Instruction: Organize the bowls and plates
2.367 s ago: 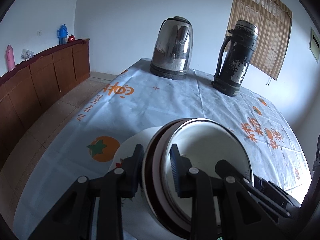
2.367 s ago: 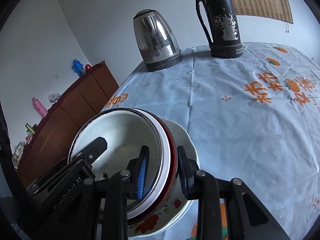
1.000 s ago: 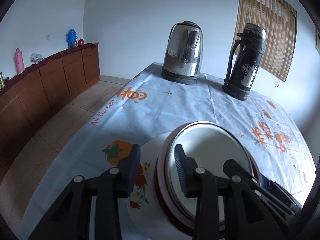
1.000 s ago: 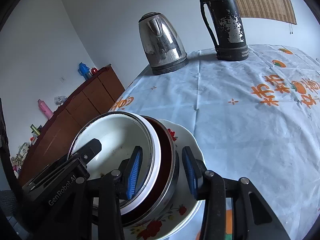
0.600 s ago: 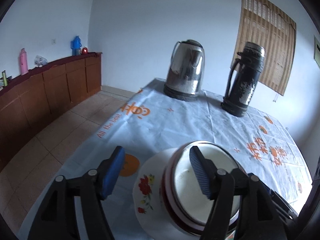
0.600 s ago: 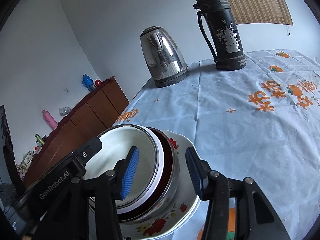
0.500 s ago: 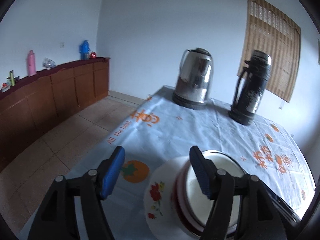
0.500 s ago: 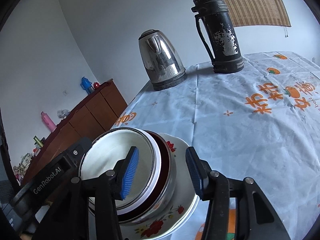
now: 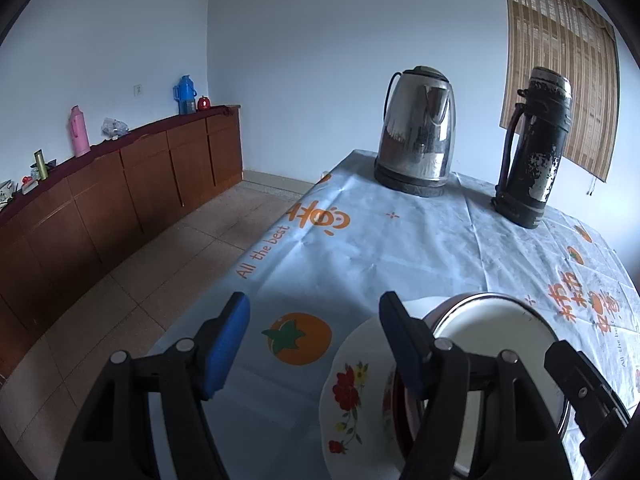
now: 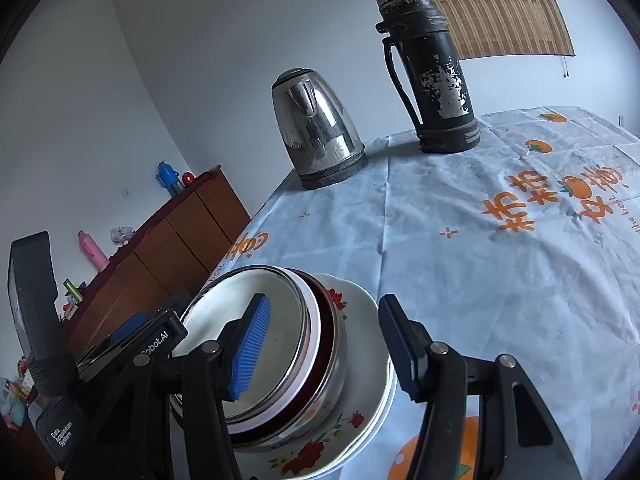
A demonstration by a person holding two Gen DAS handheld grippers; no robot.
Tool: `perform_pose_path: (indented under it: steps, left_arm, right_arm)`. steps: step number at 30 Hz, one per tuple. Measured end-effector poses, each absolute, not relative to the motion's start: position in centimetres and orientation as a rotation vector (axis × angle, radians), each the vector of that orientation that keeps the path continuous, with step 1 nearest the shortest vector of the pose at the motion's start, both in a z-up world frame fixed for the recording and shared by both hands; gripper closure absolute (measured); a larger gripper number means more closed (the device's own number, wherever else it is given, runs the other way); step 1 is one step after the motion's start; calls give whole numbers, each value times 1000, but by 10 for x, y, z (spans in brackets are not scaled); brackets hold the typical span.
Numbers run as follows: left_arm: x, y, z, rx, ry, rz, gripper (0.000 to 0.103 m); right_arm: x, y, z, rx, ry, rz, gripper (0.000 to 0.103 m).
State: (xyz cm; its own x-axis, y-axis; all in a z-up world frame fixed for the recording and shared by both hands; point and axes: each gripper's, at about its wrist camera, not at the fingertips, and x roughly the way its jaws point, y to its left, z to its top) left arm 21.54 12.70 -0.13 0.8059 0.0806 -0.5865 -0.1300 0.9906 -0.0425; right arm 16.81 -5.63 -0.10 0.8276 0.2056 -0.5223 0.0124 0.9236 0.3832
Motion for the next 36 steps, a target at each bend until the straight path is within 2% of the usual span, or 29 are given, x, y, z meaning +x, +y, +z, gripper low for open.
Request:
perform_pose_path:
  steps: [36]
  left_arm:
    - [154,123,5,-91,480,1,28]
  right_arm:
    - [125,-53,-3,293,491,150,43]
